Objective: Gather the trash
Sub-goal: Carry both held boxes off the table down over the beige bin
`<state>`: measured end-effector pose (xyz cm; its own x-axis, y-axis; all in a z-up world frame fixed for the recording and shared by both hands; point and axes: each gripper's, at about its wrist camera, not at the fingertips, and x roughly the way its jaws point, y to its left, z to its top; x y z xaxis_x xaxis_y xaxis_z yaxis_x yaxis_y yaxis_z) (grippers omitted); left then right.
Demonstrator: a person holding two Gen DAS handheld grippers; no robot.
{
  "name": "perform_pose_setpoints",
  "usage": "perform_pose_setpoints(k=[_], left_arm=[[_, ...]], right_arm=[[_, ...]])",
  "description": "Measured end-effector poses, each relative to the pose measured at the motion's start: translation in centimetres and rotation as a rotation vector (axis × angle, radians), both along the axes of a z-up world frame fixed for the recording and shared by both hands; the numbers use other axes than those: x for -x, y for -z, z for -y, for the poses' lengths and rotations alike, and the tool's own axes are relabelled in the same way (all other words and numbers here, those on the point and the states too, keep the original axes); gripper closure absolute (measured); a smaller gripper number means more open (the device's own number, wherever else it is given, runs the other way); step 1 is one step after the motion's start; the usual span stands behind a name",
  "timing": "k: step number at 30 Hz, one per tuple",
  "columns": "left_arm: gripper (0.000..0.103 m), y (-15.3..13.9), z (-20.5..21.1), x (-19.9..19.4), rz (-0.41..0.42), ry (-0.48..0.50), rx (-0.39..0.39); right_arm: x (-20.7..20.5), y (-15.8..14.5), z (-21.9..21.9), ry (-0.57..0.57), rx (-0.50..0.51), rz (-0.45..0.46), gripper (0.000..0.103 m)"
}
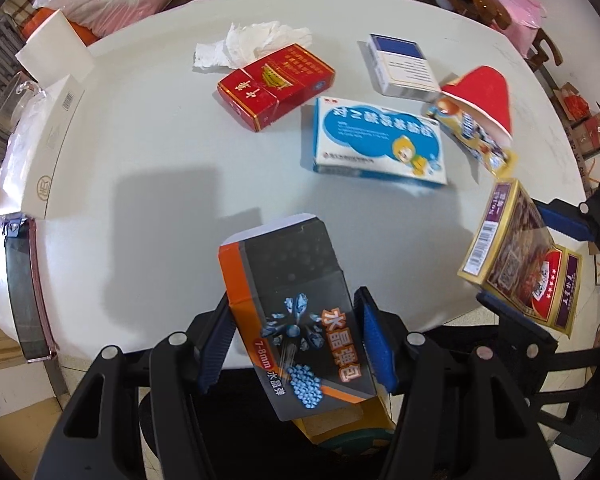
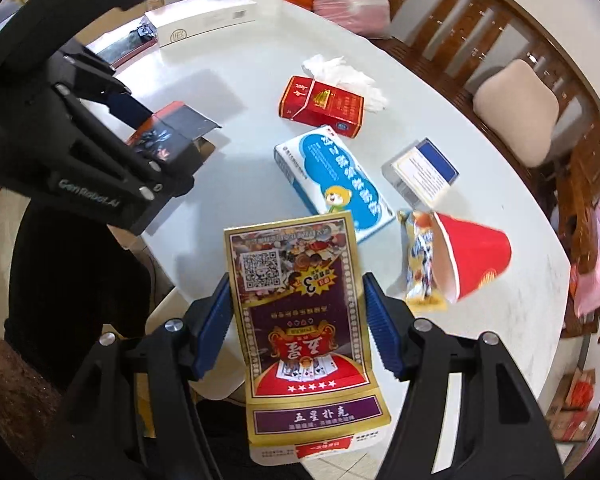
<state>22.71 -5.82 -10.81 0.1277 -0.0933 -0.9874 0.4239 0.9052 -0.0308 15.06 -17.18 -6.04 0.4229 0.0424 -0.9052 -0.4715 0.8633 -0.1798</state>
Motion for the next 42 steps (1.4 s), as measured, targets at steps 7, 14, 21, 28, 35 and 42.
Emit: perform_pose_setpoints(k=[7,14,21,28,35,42], left_arm=[[0.046,-0.1,-0.4,3.6,0.014,0.034,0.014],[0.046,1.1,-1.0,6.4,0.003,0.062,0.029],[0.046,2.8,-0.3,8.9,0.002,0.113,0.043],[0.046,5.0,-0.1,10.7,0.014,0.152,0.058],[0.046,9.0,-0.7,10.9,-0.006,0.135,0.074],[0.046,13.3,-0.4,11.9,-0.007,0.141,0.046]], right_arm=[[4.0,0.3,-0.9,0.032,-0.023,-0.009,0.041],[7.0,1.8,-0.9,0.065,-0.022,-0.004,0.041],[9.6,2.8,-0.6,0.099,-0.019,0.016,0.041],[11.4,5.4,-1.1,0.114,-0.02,0.01,0.041],[12.0,9.0,-1.3,0.144,-0.055,-0.026,0.041],[11.7,13.8,-1.7,0.176,-0.07,-0.056,0.041]])
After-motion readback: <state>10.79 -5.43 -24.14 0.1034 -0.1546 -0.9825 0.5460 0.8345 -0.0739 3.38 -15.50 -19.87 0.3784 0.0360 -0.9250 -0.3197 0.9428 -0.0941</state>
